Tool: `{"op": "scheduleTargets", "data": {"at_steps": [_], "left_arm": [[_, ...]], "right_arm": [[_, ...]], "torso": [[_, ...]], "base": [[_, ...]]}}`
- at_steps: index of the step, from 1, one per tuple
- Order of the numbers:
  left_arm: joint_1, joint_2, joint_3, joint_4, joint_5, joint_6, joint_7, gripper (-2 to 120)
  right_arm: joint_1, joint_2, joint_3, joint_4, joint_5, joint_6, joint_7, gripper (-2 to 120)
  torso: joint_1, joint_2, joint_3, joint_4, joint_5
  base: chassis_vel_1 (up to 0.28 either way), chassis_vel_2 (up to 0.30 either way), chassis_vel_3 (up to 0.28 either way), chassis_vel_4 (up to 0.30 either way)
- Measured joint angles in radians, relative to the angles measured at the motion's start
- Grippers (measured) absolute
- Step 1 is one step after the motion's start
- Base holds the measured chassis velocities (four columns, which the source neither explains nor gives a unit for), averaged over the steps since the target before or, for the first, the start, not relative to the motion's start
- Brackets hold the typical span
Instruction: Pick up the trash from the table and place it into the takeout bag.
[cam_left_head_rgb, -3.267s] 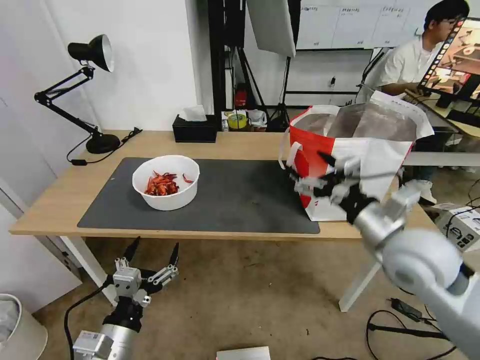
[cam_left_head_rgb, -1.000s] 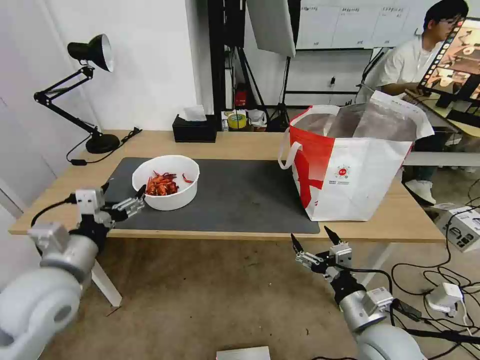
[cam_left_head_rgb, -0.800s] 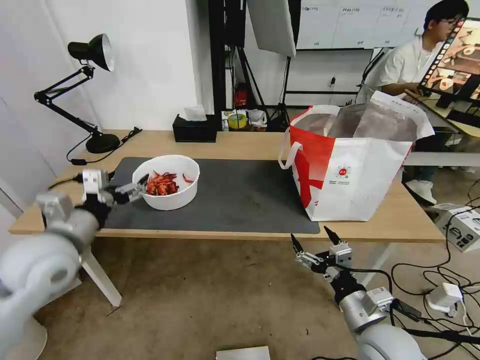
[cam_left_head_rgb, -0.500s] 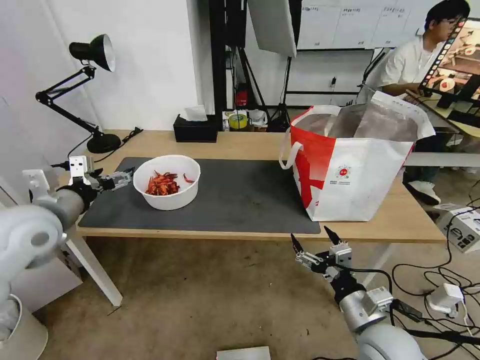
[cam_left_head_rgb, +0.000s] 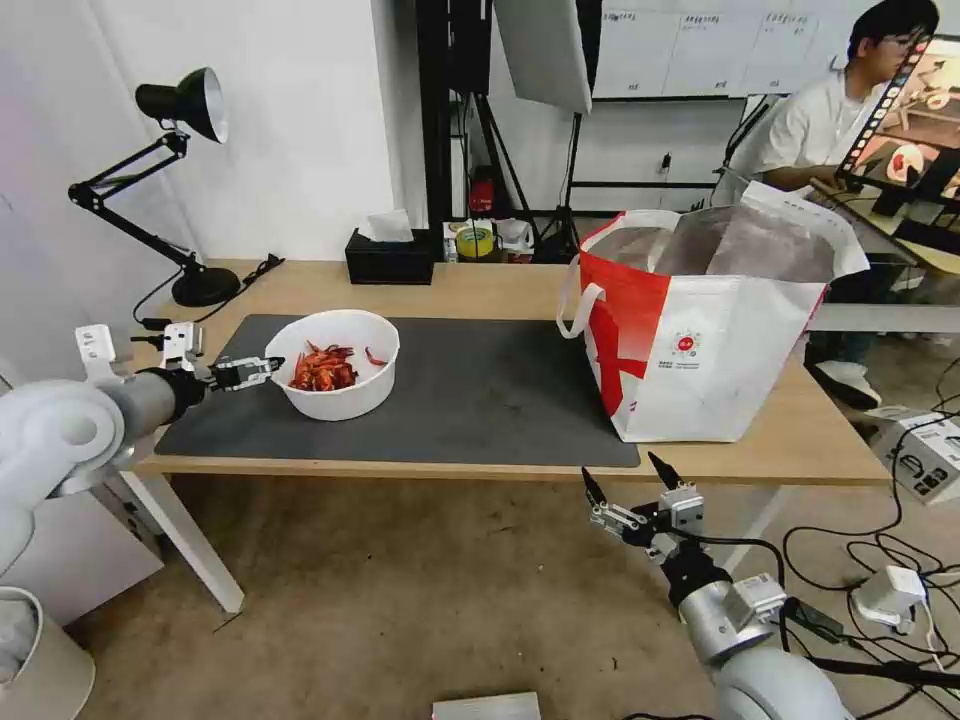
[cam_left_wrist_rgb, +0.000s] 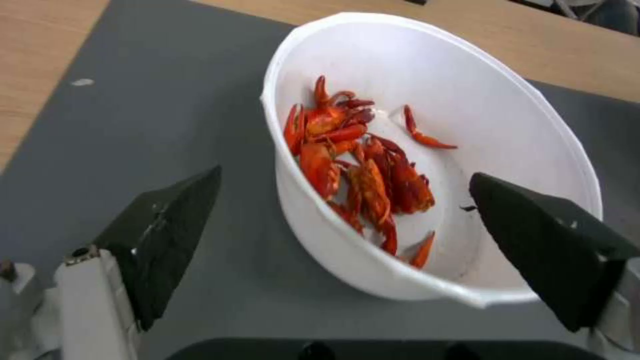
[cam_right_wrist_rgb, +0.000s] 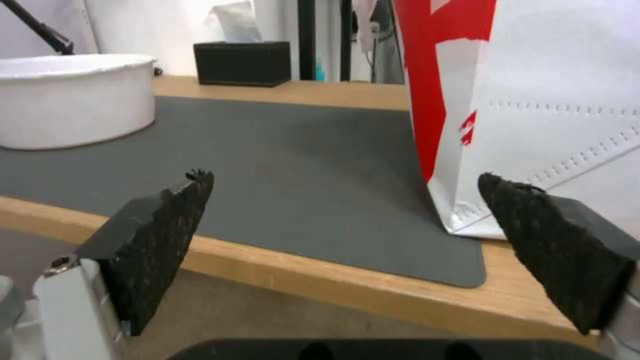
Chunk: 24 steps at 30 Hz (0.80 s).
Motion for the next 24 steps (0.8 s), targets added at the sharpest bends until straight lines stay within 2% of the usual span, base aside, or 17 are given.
{"op": "scheduleTargets", "data": {"at_steps": [6,7,10,16,24], "left_arm": [[-0.174,-0.029,0.158,0.094,-0.02,0.038,-0.056,100],[-0.174,-0.029,0.158,0.094,-0.02,0.038,-0.056,100],[-0.246,-0.056,0.226,0.159,-0.019,0.061,-0.075,100],[-0.321,-0.105,0.293,0.234,-0.01,0.07,-0.095,100],[-0.367,-0.144,0.346,0.283,0.008,0.072,-0.11,100]], "right_arm": [[0.0,0.0,0.0,0.0,0.0,0.0,0.0,100],[0.0,0.0,0.0,0.0,0.0,0.0,0.0,100],[0.0,0.0,0.0,0.0,0.0,0.0,0.0,100],[0.0,0.0,0.0,0.0,0.0,0.0,0.0,100],[0.0,0.0,0.0,0.0,0.0,0.0,0.0,100]], "torso": [[0.0,0.0,0.0,-0.0002,0.0002],[0.0,0.0,0.0,-0.0002,0.0002],[0.0,0.0,0.0,-0.0001,-0.0002],[0.0,0.0,0.0,-0.0001,0.0],[0.0,0.0,0.0,-0.0001,0.0]], "base": [[0.0,0.0,0.0,0.0],[0.0,0.0,0.0,0.0],[0.0,0.0,0.0,0.0],[0.0,0.0,0.0,0.0],[0.0,0.0,0.0,0.0]]}}
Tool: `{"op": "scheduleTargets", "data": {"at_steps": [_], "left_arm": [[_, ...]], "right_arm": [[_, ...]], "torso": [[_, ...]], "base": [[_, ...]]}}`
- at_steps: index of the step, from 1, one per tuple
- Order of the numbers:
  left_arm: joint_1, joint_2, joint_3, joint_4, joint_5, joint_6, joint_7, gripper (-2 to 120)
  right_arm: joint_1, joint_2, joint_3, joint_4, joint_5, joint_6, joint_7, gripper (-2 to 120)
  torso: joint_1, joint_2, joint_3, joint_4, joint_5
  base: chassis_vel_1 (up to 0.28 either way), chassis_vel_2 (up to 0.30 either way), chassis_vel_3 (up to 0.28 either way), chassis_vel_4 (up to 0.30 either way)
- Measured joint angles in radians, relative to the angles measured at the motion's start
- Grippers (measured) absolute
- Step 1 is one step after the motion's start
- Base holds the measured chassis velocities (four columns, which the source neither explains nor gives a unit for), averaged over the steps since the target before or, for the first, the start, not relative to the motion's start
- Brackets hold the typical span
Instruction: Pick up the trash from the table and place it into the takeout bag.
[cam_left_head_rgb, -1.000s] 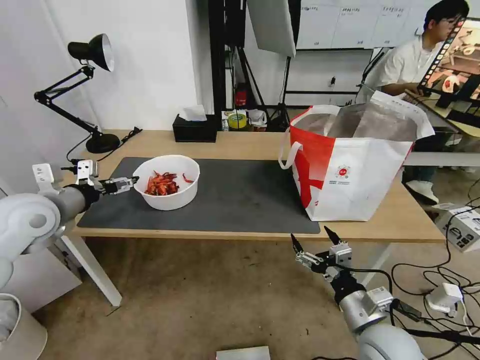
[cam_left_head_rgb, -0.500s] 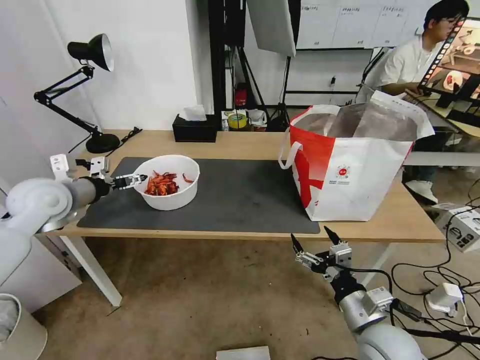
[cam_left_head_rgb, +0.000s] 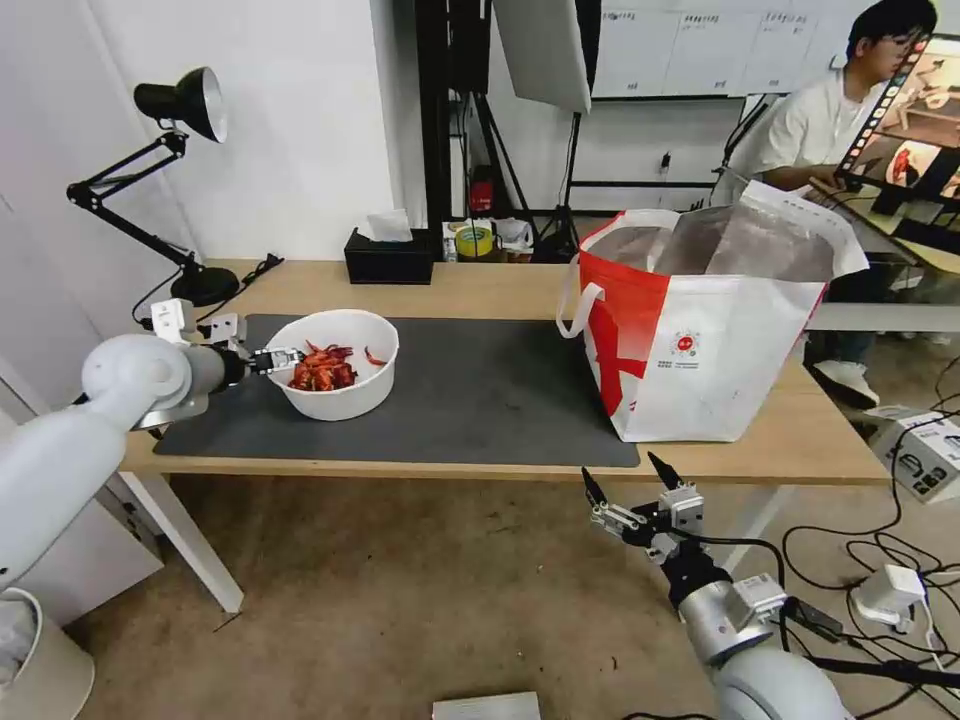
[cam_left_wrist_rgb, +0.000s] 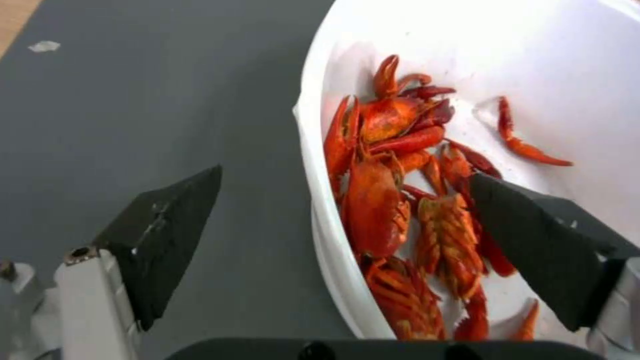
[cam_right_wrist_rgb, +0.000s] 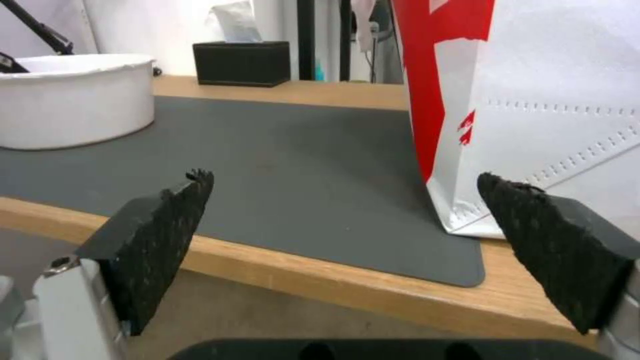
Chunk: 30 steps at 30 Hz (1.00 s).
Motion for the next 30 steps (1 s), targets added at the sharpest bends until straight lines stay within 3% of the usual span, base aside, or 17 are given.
{"op": "scheduleTargets", "data": {"at_steps": [11,21,23,27,30], "left_arm": [[-0.042,-0.026,0.052,0.046,0.005,0.002,-0.029,99],[-0.05,-0.024,0.067,0.044,0.019,0.002,-0.032,67],[-0.057,-0.018,0.074,0.038,0.02,0.002,-0.032,55],[-0.063,-0.01,0.081,0.034,0.02,0.003,-0.032,47],[-0.068,0.003,0.089,0.022,0.015,0.001,-0.03,30]], "right_arm": [[0.0,0.0,0.0,0.0,0.0,0.0,0.0,100],[0.0,0.0,0.0,0.0,0.0,0.0,0.0,100],[0.0,0.0,0.0,0.0,0.0,0.0,0.0,100],[0.0,0.0,0.0,0.0,0.0,0.0,0.0,100],[0.0,0.0,0.0,0.0,0.0,0.0,0.0,100]], "torso": [[0.0,0.0,0.0,0.0002,0.0004],[0.0,0.0,0.0,0.0002,0.0],[0.0,0.0,0.0,-0.0001,-0.0002],[0.0,0.0,0.0,-0.0002,-0.0003],[0.0,0.0,0.0,-0.0001,-0.0002]], "base": [[0.0,0.0,0.0,0.0],[0.0,0.0,0.0,0.0],[0.0,0.0,0.0,0.0],[0.0,0.0,0.0,0.0],[0.0,0.0,0.0,0.0]]}}
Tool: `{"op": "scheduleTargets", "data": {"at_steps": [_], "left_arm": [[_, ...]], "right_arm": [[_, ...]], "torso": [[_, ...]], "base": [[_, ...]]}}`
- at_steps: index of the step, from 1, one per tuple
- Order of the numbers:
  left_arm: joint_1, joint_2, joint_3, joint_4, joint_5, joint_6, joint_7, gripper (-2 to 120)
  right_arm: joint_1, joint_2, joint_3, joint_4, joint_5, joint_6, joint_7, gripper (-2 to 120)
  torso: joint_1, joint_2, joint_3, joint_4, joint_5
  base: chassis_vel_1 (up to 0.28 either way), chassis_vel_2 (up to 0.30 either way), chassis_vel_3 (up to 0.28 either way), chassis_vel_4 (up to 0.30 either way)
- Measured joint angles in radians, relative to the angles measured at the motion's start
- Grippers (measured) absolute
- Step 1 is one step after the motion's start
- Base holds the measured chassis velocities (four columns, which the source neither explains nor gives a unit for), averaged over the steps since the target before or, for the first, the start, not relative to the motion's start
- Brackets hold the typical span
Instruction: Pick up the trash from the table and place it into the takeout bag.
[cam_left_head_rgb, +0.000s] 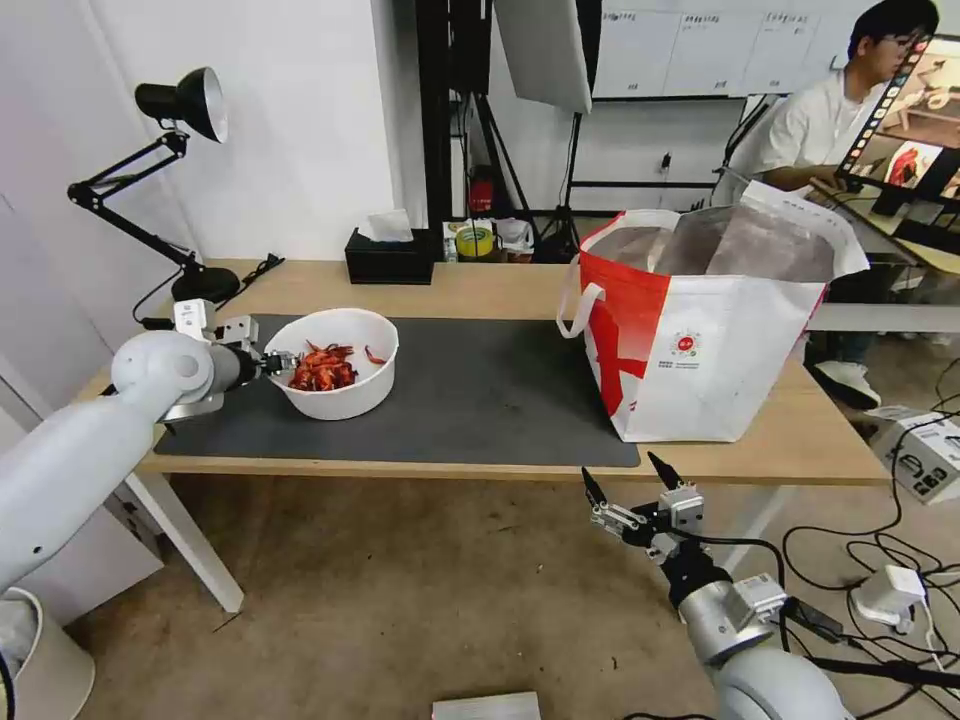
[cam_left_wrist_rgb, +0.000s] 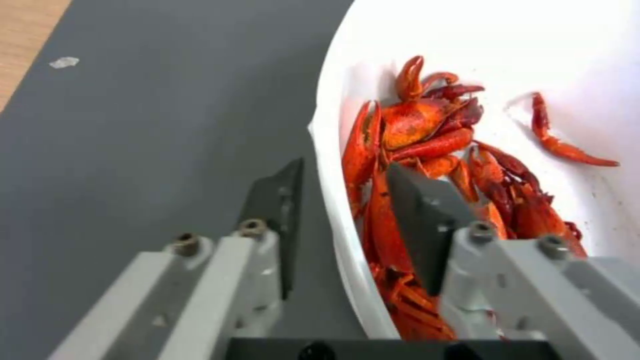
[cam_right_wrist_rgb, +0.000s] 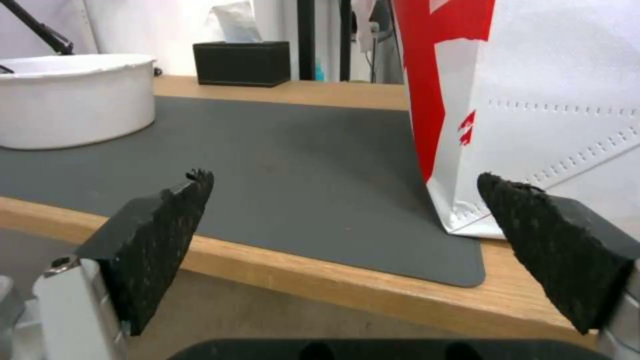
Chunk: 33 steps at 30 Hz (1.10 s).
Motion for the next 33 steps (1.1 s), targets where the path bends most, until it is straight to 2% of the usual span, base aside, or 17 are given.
{"op": "scheduleTargets", "data": {"at_steps": [1,2,3,4,5,8,14,25,33], "left_arm": [[0.0,0.0,0.0,0.0,0.0,0.0,0.0,30],[0.0,0.009,0.005,-0.008,-0.008,-0.001,0.002,23],[0.0,0.012,0.006,-0.01,-0.011,-0.001,0.003,21],[0.0,0.016,0.008,-0.014,-0.017,-0.001,0.003,15],[0.0,0.016,0.008,-0.014,-0.017,-0.001,0.003,15],[0.0,0.023,0.013,-0.021,-0.025,-0.001,0.006,0],[-0.001,0.03,0.016,-0.029,-0.031,-0.001,0.021,0],[-0.009,0.047,-0.025,-0.081,-0.068,-0.026,0.019,0],[-0.083,0.039,0.013,-0.149,-0.107,-0.047,-0.006,0]], "right_arm": [[0.0,0.0,0.0,0.0,0.0,0.0,0.0,100],[0.0,0.0,0.0,0.0,0.0,0.0,0.0,100],[0.0,0.0,0.0,0.0,0.0,0.0,0.0,100],[0.0,0.0,0.0,0.0,0.0,0.0,0.0,100],[0.0,0.0,0.0,0.0,0.0,0.0,0.0,100],[0.0,0.0,0.0,0.0,0.0,0.0,0.0,100],[0.0,0.0,0.0,0.0,0.0,0.0,0.0,100],[0.0,0.0,0.0,0.0,0.0,0.0,0.0,100],[0.0,0.0,0.0,0.0,0.0,0.0,0.0,100]], "torso": [[0.0,0.0,0.0,0.0,0.0],[0.0,0.0,0.0,0.0,0.0],[0.0,0.0,0.0,0.0,0.0002],[0.0,0.0,0.0,0.0001,0.0002],[0.0,0.0,0.0,0.0001,0.0002],[0.0,0.0,0.0,0.0,0.0001],[0.0,0.0,0.0,0.0001,0.0002],[0.0,0.0,0.0,0.0003,0.0003],[0.0,0.0,0.0,0.0001,0.0004]], "base": [[0.0,0.0,0.0,0.0],[0.0,0.0,0.0,0.0],[0.0,0.0,0.0,0.0],[0.0,0.0,0.0,0.0],[0.0,0.0,0.0,0.0],[0.0,0.0,0.0,0.0],[0.0,0.0,0.0,0.0],[0.0,0.0,0.0,0.0],[0.0,0.0,0.0,0.0]]}}
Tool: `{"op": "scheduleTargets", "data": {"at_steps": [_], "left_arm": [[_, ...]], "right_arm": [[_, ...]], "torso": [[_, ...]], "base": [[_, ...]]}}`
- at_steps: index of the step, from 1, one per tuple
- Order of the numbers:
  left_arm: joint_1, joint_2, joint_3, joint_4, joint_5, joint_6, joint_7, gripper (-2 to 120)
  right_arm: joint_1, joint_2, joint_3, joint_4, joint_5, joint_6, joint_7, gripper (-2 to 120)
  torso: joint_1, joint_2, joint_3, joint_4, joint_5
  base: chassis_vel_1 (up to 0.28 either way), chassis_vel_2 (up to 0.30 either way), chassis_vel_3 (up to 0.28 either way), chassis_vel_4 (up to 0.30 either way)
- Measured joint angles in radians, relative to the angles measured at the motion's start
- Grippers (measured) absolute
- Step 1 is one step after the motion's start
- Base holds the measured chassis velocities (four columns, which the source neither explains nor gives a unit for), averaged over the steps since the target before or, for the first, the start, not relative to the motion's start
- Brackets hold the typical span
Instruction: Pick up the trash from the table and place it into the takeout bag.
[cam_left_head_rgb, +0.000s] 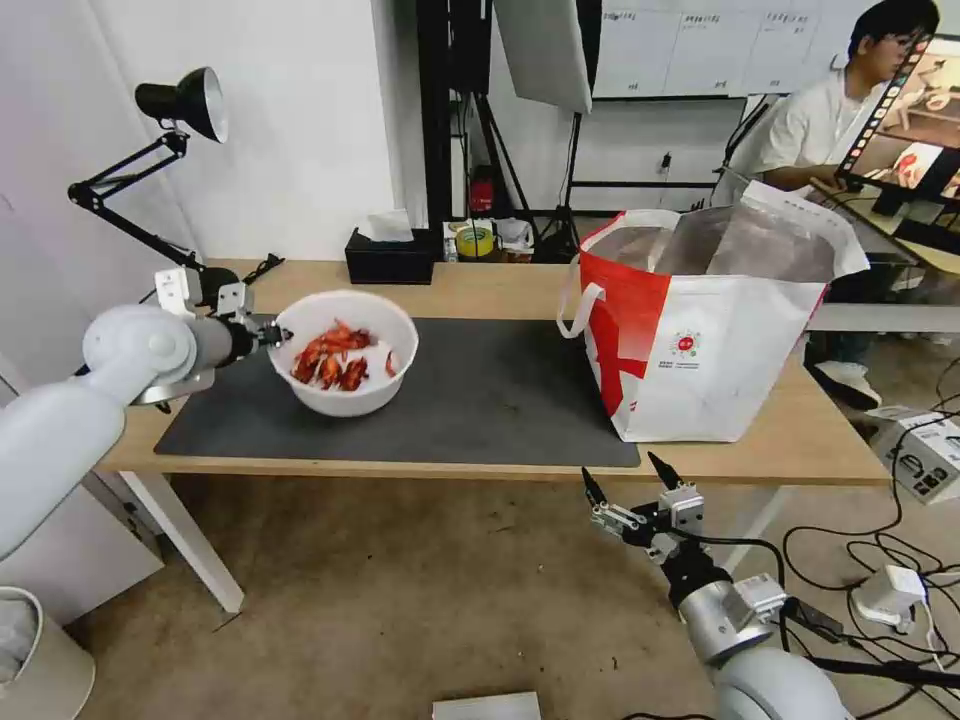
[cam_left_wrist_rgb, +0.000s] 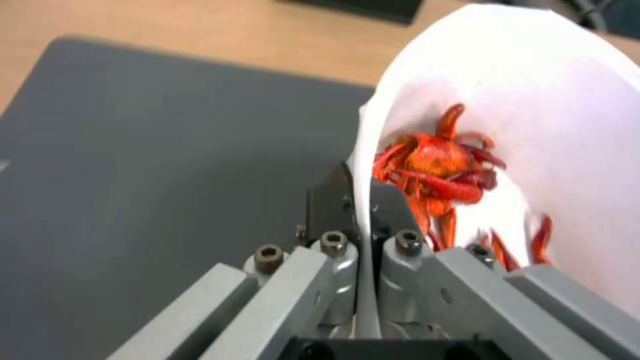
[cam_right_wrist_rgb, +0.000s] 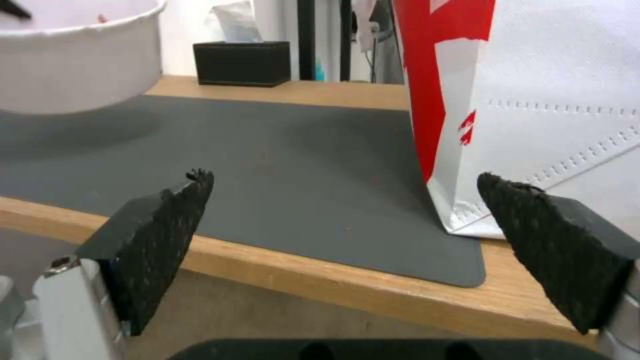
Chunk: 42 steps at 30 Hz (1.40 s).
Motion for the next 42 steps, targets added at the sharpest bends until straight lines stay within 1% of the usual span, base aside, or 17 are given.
{"op": "scheduleTargets", "data": {"at_steps": [2,6,8,15,18,21,24,25,27,28,31,33,35,36,39,40,42], "left_arm": [[-0.034,-0.022,0.03,-0.024,-0.011,-0.016,-0.014,0],[-0.064,-0.047,0.055,-0.038,-0.023,-0.029,-0.029,0],[-0.106,-0.069,0.082,-0.045,-0.038,-0.039,-0.038,0],[-0.259,-0.114,0.152,-0.028,-0.093,-0.043,-0.046,0],[-0.359,-0.162,0.189,0.009,-0.111,-0.047,-0.048,0],[-0.395,-0.184,0.205,0.028,-0.116,-0.048,-0.049,0],[-0.477,-0.269,0.243,0.097,-0.122,-0.048,-0.052,0],[-0.477,-0.269,0.243,0.097,-0.122,-0.048,-0.052,0],[-0.52,-0.335,0.268,0.149,-0.122,-0.051,-0.052,0],[-0.52,-0.335,0.268,0.149,-0.122,-0.051,-0.052,0],[-0.546,-0.384,0.285,0.188,-0.121,-0.057,-0.051,0],[-0.55,-0.395,0.287,0.196,-0.121,-0.058,-0.051,0],[-0.572,-0.457,0.293,0.24,-0.116,-0.06,-0.05,0],[-0.572,-0.457,0.293,0.24,-0.116,-0.06,-0.05,0],[-0.602,-0.534,0.295,0.302,-0.1,-0.062,-0.048,0],[-0.602,-0.534,0.295,0.302,-0.1,-0.062,-0.048,0],[-0.617,-0.567,0.288,0.339,-0.096,-0.064,-0.048,0]], "right_arm": [[0.0,0.0,0.0,0.0,0.0,0.0,0.0,100],[0.0,0.0,0.0,0.0,0.0,0.0,0.0,100],[0.0,0.0,0.0,0.0,0.0,0.0,0.0,100],[0.0,0.0,0.0,0.0,0.0,0.0,0.0,100],[0.0,0.0,0.0,0.0,0.0,0.0,0.0,100],[0.0,0.0,0.0,0.0,0.0,0.0,0.0,100],[0.0,0.0,0.0,0.0,0.0,0.0,0.0,100],[0.0,0.0,0.0,0.0,0.0,0.0,0.0,100],[0.0,0.0,0.0,0.0,0.0,0.0,0.0,100],[0.0,0.0,0.0,0.0,0.0,0.0,0.0,100],[0.0,0.0,0.0,0.0,0.0,0.0,0.0,100],[0.0,0.0,0.0,0.0,0.0,0.0,0.0,100],[0.0,0.0,0.0,0.0,0.0,0.0,0.0,100],[0.0,0.0,0.0,0.0,0.0,0.0,0.0,100],[0.0,0.0,0.0,0.0,0.0,0.0,0.0,100],[0.0,0.0,0.0,0.0,0.0,0.0,0.0,100],[0.0,0.0,0.0,0.0,0.0,0.0,0.0,100]], "torso": [[0.0,0.0,0.0,0.0,-0.0001],[0.0,0.0,0.0,-0.0002,-0.0001],[0.0,0.0,0.0,-0.0001,0.0],[0.0,0.0,0.0,-0.0001,0.0],[0.0,0.0,0.0,0.0,-0.0001],[0.0,0.0,0.0,-0.0001,0.0],[0.0,0.0,0.0,-0.0001,0.0],[0.0,0.0,0.0,-0.0001,0.0],[0.0,0.0,0.0,-0.0002,0.0],[0.0,0.0,0.0,-0.0002,0.0],[0.0,0.0,0.0,-0.0002,0.0001],[0.0,0.0,0.0,-0.0001,0.0001],[0.0,0.0,0.0,-0.0001,0.0],[0.0,0.0,0.0,-0.0001,0.0],[0.0,0.0,0.0,-0.0002,0.0002],[0.0,0.0,0.0,-0.0002,0.0002],[0.0,0.0,0.0,-0.0001,-0.0001]], "base": [[0.0,0.0,0.0,0.0],[0.0,0.0,0.0,0.0],[0.0,0.0,0.0,0.0],[0.0,0.0,0.0,0.0],[0.0,0.0,0.0,0.0],[0.0,0.0,0.0,0.0],[0.0,0.0,0.0,0.0],[0.0,0.0,0.0,0.0],[0.0,0.0,0.0,0.0],[0.0,0.0,0.0,0.0],[0.0,0.0,0.0,0.0],[0.0,0.0,0.0,0.0],[0.0,0.0,0.0,0.0],[0.0,0.0,0.0,0.0],[0.0,0.0,0.0,0.0],[0.0,0.0,0.0,0.0],[0.0,0.0,0.0,0.0]]}}
